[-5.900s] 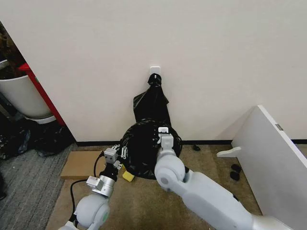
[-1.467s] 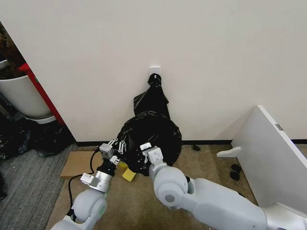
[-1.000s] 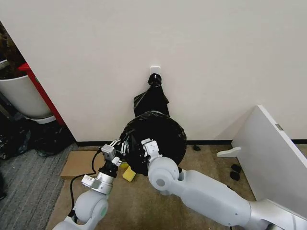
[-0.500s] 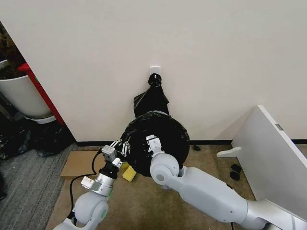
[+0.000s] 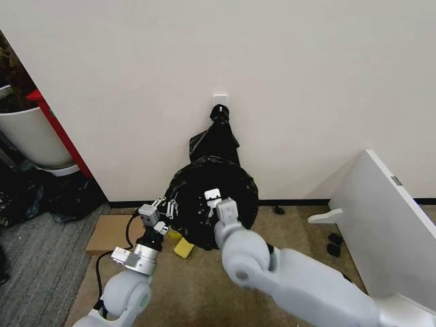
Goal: Place the garbage bag over the trash bin.
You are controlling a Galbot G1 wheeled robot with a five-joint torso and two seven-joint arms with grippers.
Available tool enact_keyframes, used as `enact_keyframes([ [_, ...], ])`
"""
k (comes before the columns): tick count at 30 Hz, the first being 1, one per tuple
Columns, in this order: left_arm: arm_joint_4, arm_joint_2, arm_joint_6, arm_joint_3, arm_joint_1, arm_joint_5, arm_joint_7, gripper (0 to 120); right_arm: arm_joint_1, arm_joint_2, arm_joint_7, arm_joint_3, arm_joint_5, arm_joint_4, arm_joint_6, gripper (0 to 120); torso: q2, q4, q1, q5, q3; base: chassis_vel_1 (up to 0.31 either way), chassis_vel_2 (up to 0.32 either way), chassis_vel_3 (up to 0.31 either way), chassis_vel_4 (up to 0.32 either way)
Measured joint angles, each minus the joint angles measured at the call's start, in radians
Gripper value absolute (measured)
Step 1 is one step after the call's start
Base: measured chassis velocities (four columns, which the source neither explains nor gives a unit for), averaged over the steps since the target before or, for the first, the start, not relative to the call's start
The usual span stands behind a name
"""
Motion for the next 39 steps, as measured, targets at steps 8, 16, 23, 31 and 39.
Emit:
enact_keyframes([
  [8,-0.021,-0.004,0.265,-0.012,-0.007,-0.098,-0.165,3,-0.225,-0.104,-0.545,0.156,-0.436,-0.086,0.593,54,0.000,-0.0003,0.000,0.0001,0.000,0.000,0.000,0.000,0.000],
  [16,-0.066,-0.029,0.477,-0.041,-0.016,-0.267,-0.337,3,-0.407,-0.033,-0.577,0.346,-0.608,-0.127,0.760,85,0.000,-0.0001,0.000,0.0001,0.000,0.000,0.000,0.000,0.000],
  [23,-0.107,-0.098,0.639,-0.135,-0.022,-0.498,-0.494,3,-0.540,0.005,-0.292,0.392,-0.698,-0.140,0.673,100,0.000,-0.0002,0.000,0.0000,0.000,0.000,0.000,0.000,0.000],
  [31,-0.117,-0.136,0.655,-0.275,-0.028,-0.609,-0.518,3,-0.617,0.009,-0.143,0.388,-0.681,-0.116,0.592,100,0.000,-0.0001,0.000,0.0000,0.000,0.000,0.000,0.000,0.000],
  [39,-0.143,-0.149,0.665,-0.345,-0.028,-0.715,-0.521,3,-0.641,0.013,-0.180,0.341,-0.666,-0.150,0.598,100,0.000,0.0000,0.000,0.0000,0.000,0.000,0.000,0.000,0.000],
])
